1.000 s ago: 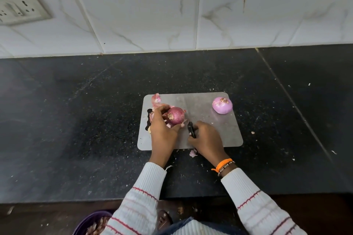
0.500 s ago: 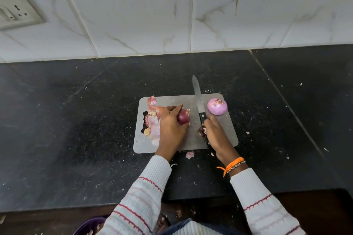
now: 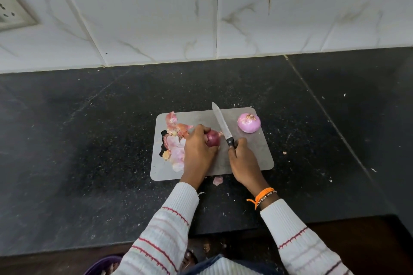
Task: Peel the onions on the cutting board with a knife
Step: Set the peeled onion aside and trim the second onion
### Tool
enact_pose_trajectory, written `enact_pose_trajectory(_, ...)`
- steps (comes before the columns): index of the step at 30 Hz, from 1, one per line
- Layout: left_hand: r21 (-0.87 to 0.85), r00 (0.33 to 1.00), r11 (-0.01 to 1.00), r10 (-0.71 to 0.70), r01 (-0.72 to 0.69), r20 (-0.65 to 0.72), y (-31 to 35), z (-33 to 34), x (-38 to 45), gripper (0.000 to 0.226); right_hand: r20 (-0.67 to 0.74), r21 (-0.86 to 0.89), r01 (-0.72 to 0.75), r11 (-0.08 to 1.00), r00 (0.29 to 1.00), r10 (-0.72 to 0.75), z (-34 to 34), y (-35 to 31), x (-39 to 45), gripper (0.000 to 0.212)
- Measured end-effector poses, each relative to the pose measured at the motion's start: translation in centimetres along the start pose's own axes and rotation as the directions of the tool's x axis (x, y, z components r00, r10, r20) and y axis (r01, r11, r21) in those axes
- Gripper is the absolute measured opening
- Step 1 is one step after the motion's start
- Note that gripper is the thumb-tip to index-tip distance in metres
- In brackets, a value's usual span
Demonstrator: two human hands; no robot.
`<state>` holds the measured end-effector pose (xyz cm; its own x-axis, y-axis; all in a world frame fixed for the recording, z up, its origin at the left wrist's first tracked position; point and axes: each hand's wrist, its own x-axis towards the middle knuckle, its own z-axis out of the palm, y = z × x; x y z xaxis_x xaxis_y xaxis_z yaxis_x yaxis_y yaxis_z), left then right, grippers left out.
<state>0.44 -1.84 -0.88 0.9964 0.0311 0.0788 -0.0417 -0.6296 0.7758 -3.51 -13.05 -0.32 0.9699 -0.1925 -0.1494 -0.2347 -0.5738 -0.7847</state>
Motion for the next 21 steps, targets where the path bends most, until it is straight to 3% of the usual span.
enact_pose_trajectory(4, -0.058, 1.000, 0.998, -0.010, 0.010, 0.000, -0.6, -0.3, -0.1, 0.041, 0.004, 0.123, -0.067, 0.990, 0.998, 0.067, -0.4, 0.0, 0.3, 0.014)
enact_pose_trajectory(8, -0.094, 1.000, 0.995, -0.021, 0.023, 0.018, -0.5, -0.7, 0.0, 0.037, 0.165, 0.552, -0.227, 0.802, 0.973, 0.162, -0.8, -0.5, 0.1, 0.013)
enact_pose_trajectory(15, -0.131, 0.999, 0.990, -0.045, 0.049, 0.030, -0.2, -0.6, 0.1, 0.028, 0.098, 0.423, -0.195, 0.885, 0.981, 0.169, -1.1, -0.4, 0.0, 0.024)
enact_pose_trajectory(18, -0.134, 0.999, 0.990, -0.039, 0.042, 0.025, -0.1, -0.6, 0.2, 0.025, 0.108, 0.425, -0.206, 0.881, 0.978, 0.177, -1.0, -0.3, -0.2, 0.008)
enact_pose_trajectory(21, -0.144, 0.999, 0.989, -0.028, 0.030, 0.015, -0.1, -0.7, 0.2, 0.021, 0.137, 0.392, -0.177, 0.903, 0.982, 0.132, -1.0, -0.3, -0.6, 0.018)
